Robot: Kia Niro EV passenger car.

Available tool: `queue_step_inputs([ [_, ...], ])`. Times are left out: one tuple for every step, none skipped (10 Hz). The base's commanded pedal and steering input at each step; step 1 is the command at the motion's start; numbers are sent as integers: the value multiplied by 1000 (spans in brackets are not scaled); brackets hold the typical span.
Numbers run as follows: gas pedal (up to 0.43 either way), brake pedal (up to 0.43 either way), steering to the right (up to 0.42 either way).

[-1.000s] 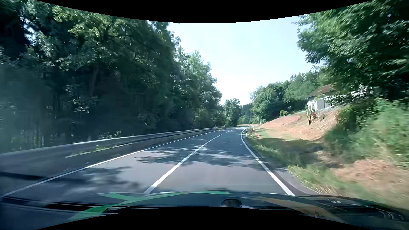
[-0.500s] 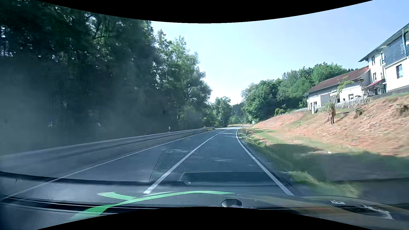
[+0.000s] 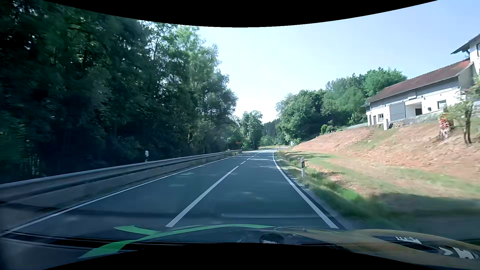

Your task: Follow the waypoints while adhering to traffic rules and regulations

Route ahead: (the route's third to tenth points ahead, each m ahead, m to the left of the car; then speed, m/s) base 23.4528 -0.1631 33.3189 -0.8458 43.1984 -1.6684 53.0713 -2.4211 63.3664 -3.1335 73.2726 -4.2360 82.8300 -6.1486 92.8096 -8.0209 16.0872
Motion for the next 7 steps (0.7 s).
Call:
queue_step_inputs([
  [228, 0, 9],
  [240, 0, 9],
  [240, 0, 9],
  [240, 0, 9],
  [240, 0, 9],
  [240, 0, 10],
  [240, 0, 11],
])
